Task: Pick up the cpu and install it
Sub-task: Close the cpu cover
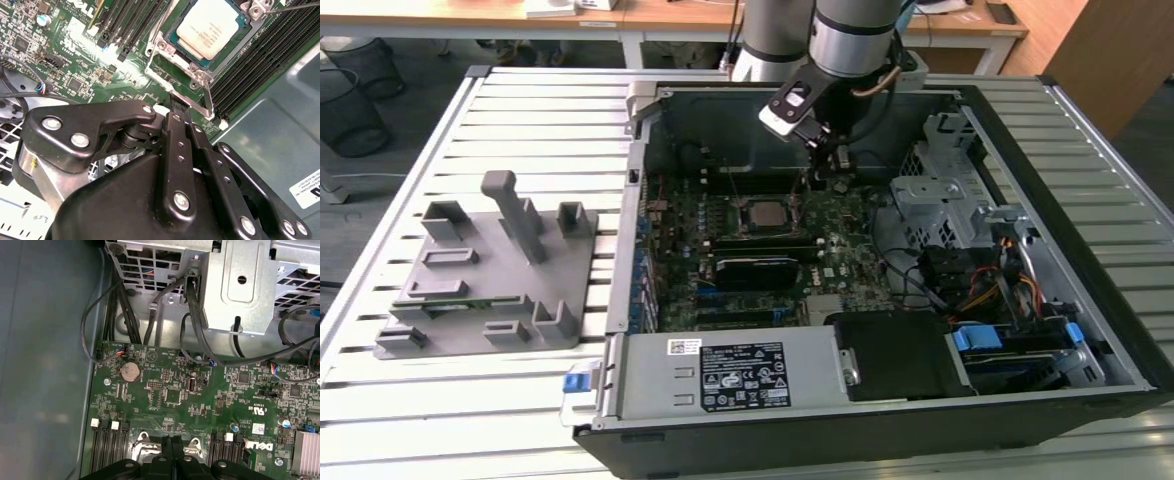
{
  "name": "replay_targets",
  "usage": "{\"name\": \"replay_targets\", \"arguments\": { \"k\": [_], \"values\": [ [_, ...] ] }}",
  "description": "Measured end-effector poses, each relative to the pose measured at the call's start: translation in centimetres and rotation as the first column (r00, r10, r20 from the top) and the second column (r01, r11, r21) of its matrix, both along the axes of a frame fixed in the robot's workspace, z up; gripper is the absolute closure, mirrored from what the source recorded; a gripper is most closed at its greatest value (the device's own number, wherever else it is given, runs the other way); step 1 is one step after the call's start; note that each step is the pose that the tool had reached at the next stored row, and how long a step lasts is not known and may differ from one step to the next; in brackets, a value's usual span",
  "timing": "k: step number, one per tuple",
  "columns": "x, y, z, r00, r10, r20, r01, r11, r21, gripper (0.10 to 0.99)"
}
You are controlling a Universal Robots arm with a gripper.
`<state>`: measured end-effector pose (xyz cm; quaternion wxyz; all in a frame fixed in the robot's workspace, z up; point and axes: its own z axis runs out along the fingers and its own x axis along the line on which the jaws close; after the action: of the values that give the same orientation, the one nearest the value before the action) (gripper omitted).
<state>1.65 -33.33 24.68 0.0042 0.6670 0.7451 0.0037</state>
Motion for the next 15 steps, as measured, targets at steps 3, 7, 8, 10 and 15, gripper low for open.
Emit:
{"name": "replay_targets", "arguments": {
  "k": [3, 7, 8, 10, 15],
  "values": [
    [-0.19, 0.0, -0.01, 1.0, 0.0, 0.0, 0.0, 1.0, 0.0, 0.98],
    [-0.36, 0.0, -0.02, 1.0, 0.0, 0.0, 0.0, 1.0, 0.0, 0.98],
    [-0.38, 0.0, -0.02, 1.0, 0.0, 0.0, 0.0, 1.0, 0.0, 0.98],
    [-0.47, 0.0, -0.03, 1.0, 0.0, 0.0, 0.0, 1.0, 0.0, 0.98],
    [-0.83, 0.0, -0.05, 1.0, 0.0, 0.0, 0.0, 1.0, 0.0, 0.98]
  ]
}}
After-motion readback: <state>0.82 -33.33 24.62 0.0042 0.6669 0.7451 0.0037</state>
